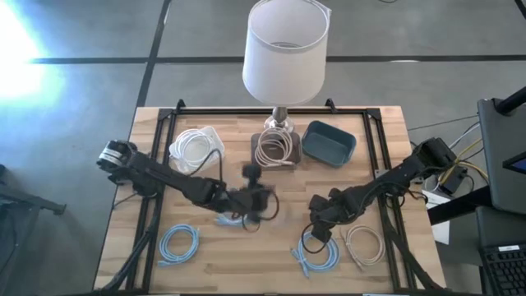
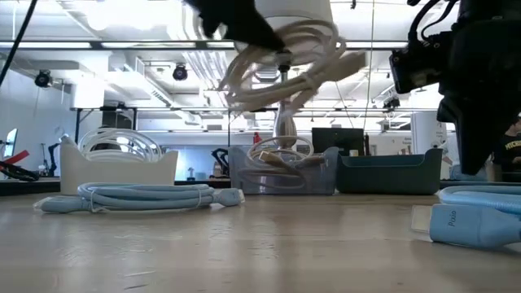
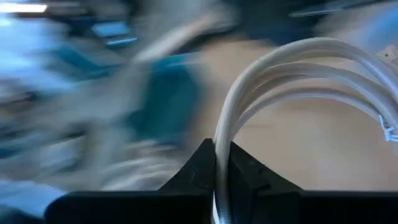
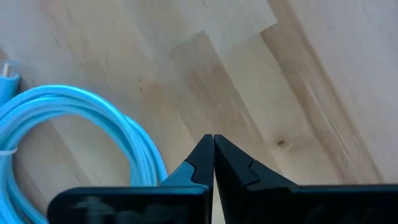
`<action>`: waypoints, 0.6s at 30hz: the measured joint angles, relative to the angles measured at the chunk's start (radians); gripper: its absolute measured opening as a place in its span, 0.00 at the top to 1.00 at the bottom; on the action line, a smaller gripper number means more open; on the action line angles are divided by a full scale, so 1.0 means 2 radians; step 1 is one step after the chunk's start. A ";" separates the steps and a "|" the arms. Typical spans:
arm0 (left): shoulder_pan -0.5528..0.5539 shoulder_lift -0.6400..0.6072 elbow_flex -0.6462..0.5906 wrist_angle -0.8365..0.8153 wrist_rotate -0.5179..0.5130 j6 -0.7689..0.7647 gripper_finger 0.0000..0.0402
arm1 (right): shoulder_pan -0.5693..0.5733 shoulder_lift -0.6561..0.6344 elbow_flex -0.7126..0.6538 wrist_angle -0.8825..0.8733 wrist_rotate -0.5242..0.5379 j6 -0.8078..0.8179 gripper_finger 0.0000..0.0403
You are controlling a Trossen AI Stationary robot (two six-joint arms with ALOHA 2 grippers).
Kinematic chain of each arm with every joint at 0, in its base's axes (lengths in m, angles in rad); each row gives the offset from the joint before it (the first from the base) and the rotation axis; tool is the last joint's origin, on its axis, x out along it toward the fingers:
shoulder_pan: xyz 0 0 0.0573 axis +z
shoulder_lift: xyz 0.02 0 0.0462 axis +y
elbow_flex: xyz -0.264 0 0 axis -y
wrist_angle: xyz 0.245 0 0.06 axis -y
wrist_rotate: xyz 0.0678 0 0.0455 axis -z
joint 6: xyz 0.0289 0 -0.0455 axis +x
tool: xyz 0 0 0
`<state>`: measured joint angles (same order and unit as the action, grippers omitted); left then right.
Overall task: Sort HDMI cables
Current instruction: Put the left brown HDMI cable into the black bin
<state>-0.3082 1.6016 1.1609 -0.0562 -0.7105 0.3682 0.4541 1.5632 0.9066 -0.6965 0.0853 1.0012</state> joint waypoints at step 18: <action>0.204 0.035 0.030 0.075 0.028 -0.043 0.94 | 0.000 -0.001 0.000 0.003 0.000 -0.005 0.98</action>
<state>0.1003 1.6721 1.2213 0.0932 -0.6546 0.2823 0.4541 1.5616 0.9066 -0.6901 0.0853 0.9908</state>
